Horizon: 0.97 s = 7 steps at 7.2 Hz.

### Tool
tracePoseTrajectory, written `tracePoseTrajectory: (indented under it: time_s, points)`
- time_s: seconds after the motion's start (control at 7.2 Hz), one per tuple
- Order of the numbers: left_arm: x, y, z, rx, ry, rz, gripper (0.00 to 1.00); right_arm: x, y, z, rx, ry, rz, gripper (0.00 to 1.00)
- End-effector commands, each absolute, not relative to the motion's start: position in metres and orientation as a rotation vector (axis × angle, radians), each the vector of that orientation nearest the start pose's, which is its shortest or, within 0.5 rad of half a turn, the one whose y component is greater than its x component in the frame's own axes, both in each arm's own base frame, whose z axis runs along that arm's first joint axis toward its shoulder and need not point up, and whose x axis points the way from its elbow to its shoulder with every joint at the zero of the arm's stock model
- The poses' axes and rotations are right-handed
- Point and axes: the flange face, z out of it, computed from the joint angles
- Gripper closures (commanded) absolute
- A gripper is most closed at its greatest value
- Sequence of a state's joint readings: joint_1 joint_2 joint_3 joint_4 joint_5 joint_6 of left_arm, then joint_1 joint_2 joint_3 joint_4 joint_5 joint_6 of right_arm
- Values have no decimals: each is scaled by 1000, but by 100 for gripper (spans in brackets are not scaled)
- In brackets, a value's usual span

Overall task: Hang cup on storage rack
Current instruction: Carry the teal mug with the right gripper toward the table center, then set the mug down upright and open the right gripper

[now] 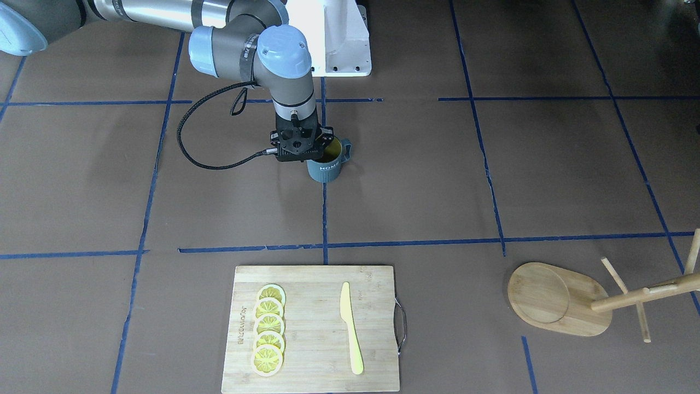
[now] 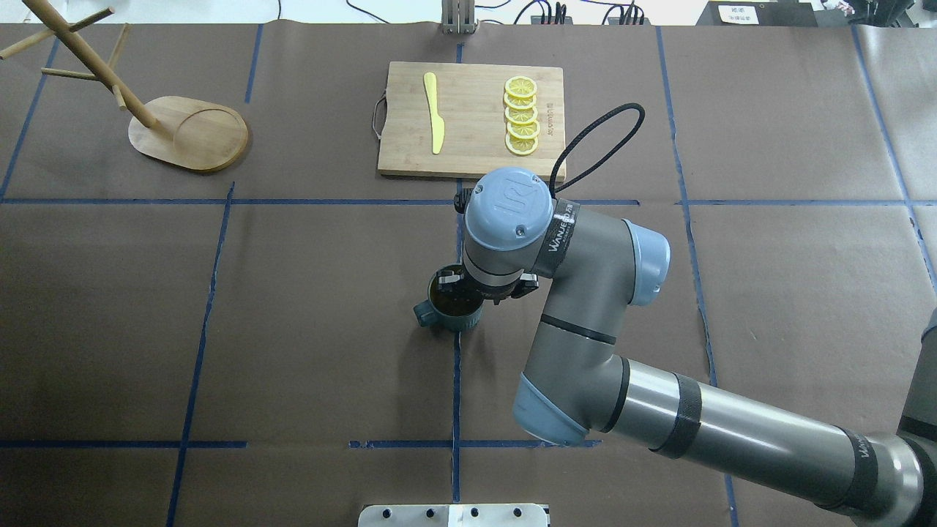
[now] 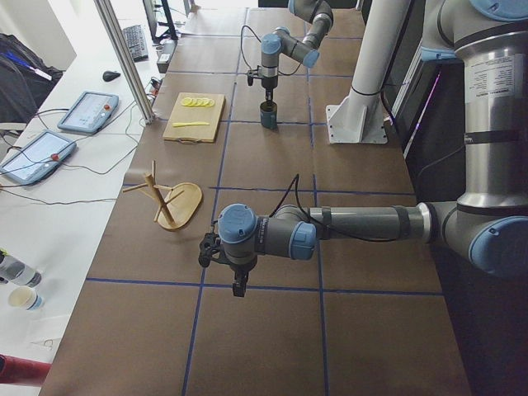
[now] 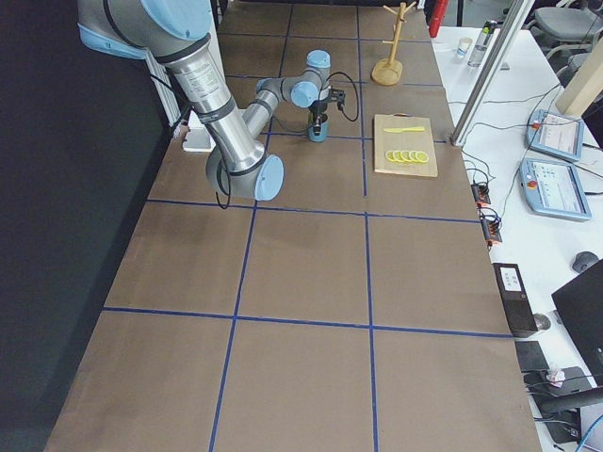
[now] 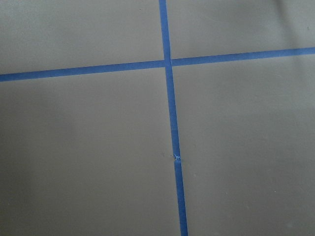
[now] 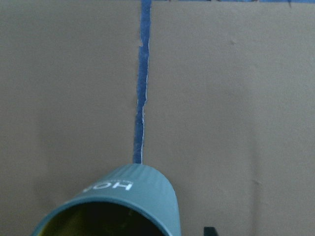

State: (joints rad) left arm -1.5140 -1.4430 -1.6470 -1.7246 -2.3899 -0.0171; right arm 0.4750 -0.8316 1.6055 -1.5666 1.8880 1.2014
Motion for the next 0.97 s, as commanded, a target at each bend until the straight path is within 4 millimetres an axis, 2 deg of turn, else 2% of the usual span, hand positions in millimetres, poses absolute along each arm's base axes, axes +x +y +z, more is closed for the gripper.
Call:
tracePoseTrajectory:
  time_s: [0.0,0.14,0.28,0.42,0.56,0.69,0.83]
  points:
    - [-35,-446,663,65,822,78,0,-548,-423,181,57,-830,-9,0]
    - [-35,-446,663,64,822,78,0,-520,-429,169,51,-823,1,0]
    - [-35,-446,663,65,822,78,0,-488,-446,164,48,-834,-6,0]
    - [-35,-446,662,67,822,80,0,-456,-471,169,49,-836,-19,0]
    - [-35,-446,659,73,822,82,0,-415,-502,187,46,-835,-32,0]
    - [-35,-447,655,80,822,85,0,-367,-530,215,59,-835,-71,0]
    - [-35,-449,652,88,820,90,0,-311,-553,256,91,-817,-130,0]
